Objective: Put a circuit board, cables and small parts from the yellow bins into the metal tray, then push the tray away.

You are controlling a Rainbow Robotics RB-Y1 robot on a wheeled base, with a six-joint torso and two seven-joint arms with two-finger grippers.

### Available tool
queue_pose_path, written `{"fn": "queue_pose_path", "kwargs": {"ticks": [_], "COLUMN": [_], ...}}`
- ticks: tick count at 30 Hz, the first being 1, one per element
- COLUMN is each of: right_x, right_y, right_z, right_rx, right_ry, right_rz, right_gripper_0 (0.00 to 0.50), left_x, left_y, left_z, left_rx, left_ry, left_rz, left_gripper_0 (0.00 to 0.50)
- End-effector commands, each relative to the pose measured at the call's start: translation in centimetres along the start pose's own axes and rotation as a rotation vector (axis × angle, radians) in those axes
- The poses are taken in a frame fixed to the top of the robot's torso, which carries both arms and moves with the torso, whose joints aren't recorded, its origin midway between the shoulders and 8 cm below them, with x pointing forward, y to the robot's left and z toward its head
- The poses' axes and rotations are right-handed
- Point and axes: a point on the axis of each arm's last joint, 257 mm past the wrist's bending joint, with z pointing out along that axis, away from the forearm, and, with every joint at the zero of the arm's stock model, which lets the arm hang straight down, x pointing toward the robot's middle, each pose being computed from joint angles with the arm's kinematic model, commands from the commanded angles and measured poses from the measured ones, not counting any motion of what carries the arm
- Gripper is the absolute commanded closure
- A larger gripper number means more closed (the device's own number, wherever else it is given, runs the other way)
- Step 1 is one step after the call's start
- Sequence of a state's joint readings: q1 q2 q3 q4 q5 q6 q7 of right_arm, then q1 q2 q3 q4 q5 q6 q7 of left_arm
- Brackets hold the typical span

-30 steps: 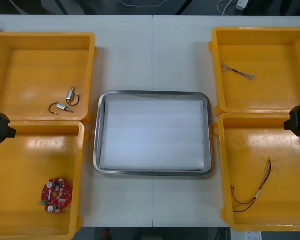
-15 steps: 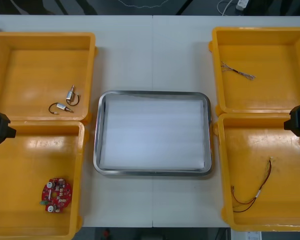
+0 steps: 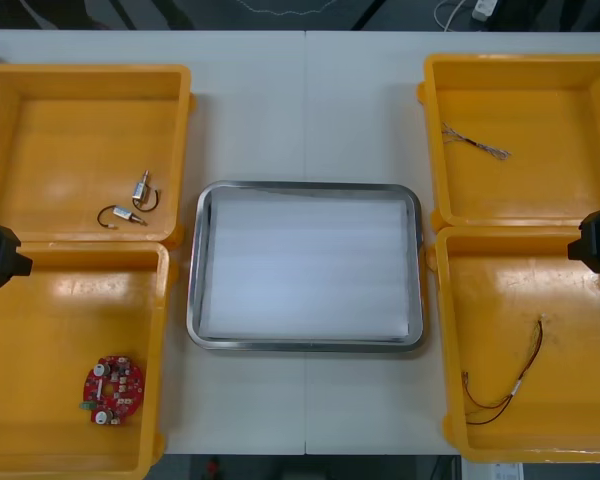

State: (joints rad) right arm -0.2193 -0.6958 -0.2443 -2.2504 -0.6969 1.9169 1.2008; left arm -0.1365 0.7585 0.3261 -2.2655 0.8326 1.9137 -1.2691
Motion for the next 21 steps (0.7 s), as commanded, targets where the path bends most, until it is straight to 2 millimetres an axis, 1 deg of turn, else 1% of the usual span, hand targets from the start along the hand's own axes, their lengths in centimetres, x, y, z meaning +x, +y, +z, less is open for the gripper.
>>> {"fn": "queue_pose_path", "kwargs": {"ticks": [1,21], "right_x": [-0.32,-0.32], "right_y": [-1.27,-1.27], "right_z": [-0.99,-0.99], "right_rx": [0.041,0.041], "right_ry": [-0.021,-0.021], "right_rz": [-0.033,-0.033], "right_gripper_0": [0.0,0.0], "left_x": [-0.07,-0.07], "left_y": [1.23,1.23], "left_z": [-1.2,-1.2], "left_rx": [-0.038,-0.038], "left_ry": [-0.018,-0.018], "left_rz": [0.005,0.005], "left_gripper_0": [0.0,0.0]}}
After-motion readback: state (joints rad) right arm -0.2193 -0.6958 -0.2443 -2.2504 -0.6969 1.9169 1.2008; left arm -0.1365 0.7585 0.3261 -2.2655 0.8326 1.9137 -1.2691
